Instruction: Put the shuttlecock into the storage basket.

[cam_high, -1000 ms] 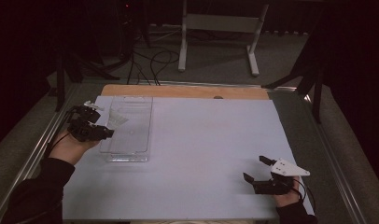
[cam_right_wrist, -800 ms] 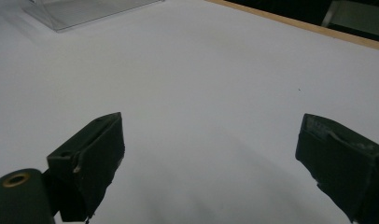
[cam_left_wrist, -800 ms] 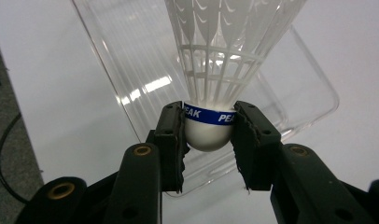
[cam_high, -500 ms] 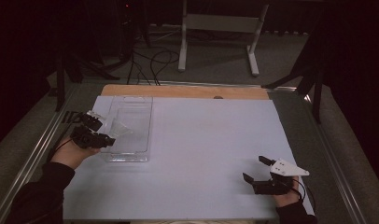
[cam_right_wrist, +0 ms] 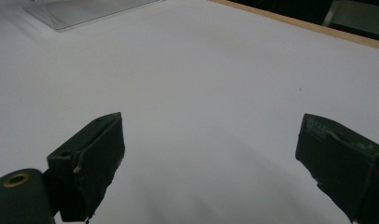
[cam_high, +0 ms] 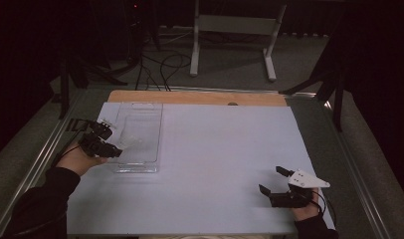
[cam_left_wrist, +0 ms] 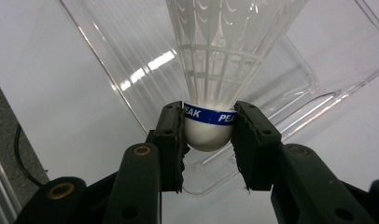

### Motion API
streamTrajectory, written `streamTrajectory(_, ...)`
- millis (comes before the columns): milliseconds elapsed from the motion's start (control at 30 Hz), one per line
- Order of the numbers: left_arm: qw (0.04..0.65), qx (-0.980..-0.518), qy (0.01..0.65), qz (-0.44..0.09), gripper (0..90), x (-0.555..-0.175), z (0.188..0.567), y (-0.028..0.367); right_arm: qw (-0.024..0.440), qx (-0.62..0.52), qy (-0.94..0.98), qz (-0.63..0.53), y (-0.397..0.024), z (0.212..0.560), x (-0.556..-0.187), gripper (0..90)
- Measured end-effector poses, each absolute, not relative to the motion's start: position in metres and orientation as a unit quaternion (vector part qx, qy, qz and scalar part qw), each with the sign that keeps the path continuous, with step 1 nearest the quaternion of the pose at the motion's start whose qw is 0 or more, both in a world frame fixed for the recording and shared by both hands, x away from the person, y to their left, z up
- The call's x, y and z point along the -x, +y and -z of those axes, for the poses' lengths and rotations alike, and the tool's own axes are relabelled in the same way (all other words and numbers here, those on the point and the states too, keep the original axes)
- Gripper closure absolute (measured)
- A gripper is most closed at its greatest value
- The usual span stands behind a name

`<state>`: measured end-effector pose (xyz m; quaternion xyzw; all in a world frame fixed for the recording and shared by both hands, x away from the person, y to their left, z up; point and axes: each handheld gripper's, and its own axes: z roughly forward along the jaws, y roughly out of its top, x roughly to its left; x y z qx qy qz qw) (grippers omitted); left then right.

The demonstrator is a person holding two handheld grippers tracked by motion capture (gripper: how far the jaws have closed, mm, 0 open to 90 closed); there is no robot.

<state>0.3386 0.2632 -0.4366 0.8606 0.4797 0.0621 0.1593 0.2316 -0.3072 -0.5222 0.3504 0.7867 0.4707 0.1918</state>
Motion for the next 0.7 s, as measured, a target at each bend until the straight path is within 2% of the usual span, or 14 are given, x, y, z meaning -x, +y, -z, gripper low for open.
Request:
streamTrajectory(233,0.142,-0.867,0.472,-0.070,64.7,-0.3384,0.4359,0.2612,0.192,-0.351,0.787,-0.470,-0.3072,0.5219,-0.2314,8.3)
streamTrajectory(300,0.135,-0.867,0.474,-0.078,62.0,-0.3386,0.4353,0.2606,0.192,-0.351,0.787,-0.470,-0.3072,0.5217,-0.2314,8.3)
streamTrajectory(367,0.140,-0.865,0.476,-0.078,52.2,-0.3387,0.4338,0.2601,0.193,-0.351,0.786,-0.471,-0.3072,0.5215,-0.2312,8.3)
streamTrajectory(433,0.140,-0.865,0.475,-0.080,47.2,-0.3384,0.4329,0.2597,0.193,-0.351,0.786,-0.470,-0.3073,0.5215,-0.2312,8.3)
streamTrajectory(467,0.143,-0.864,0.476,-0.082,39.6,-0.3380,0.4314,0.2583,0.193,-0.352,0.786,-0.470,-0.3073,0.5216,-0.2313,8.3)
streamTrajectory(667,0.145,-0.861,0.481,-0.082,20.5,-0.3365,0.4286,0.2544,0.193,-0.351,0.786,-0.471,-0.3073,0.5215,-0.2312,8.3)
streamTrajectory(700,0.145,-0.861,0.481,-0.082,19.6,-0.3365,0.4286,0.2544,0.193,-0.351,0.786,-0.471,-0.3073,0.5215,-0.2312,8.3)
